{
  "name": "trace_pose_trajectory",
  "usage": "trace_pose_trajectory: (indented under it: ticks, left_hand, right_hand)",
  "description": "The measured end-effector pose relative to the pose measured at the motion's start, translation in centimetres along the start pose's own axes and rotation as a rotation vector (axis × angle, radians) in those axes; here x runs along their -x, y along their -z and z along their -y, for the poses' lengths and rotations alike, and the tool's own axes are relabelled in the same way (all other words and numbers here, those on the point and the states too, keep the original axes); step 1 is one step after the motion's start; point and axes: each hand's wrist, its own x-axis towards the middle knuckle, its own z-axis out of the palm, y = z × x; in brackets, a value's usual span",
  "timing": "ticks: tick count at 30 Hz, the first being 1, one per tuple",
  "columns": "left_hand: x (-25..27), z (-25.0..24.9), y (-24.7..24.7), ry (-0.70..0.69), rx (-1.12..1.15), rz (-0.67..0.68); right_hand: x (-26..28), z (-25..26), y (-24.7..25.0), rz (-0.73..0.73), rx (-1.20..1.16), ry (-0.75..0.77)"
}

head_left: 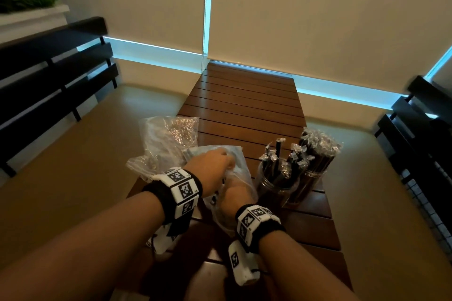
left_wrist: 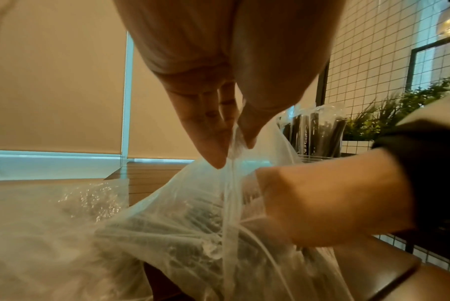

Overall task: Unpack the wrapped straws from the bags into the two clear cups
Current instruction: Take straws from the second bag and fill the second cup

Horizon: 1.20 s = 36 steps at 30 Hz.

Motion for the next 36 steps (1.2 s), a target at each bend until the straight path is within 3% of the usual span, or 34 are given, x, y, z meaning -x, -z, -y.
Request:
trace_pose_trajectory:
  ticks: [4,16,20,24,27,30,32,36]
  left_hand:
    - [0.6,0.4,0.5,-0.027,-0.035,-0.007]
    - [1.1,2.5,0.5,-0.056,0.038,0.031]
    - [0.8,2.9,0.4,-0.054,0.035,0.014]
    - [0.5,3.2,0.4,-0.033,0.044,-0.003]
    - [0.1,3.2,0.0,-0.005,0.049,-0.041]
    - [-0.6,2.5,-0.4,0.030,0.050,-0.054]
    - [-0.9,2.0,-0.7,0.060,0.049,-0.057]
    - [-1.4,1.3,-1.3,0.125,0.028,-0.066]
  right_hand:
    - [-1.8,0.4,-0.3,0.167,0.122,-0.188]
    - [-2.2,2.2,1.3,0.485,0.106,-0.123]
    - [-2.5,2.2,1.0,0.448,0.149,-0.145]
    - [-2.0,2.1,1.7,0.280,0.299,-0.104]
    - [-0.8,2.4,3.1,0.284,0.241,-0.054]
    - [0.5,2.9,4.6,0.236,0.170,-0.100]
    - [1.6,3.2,6.2,0.266,0.139,-0.149]
    - [4.7,2.8,10.8,0.407,0.217,-0.068]
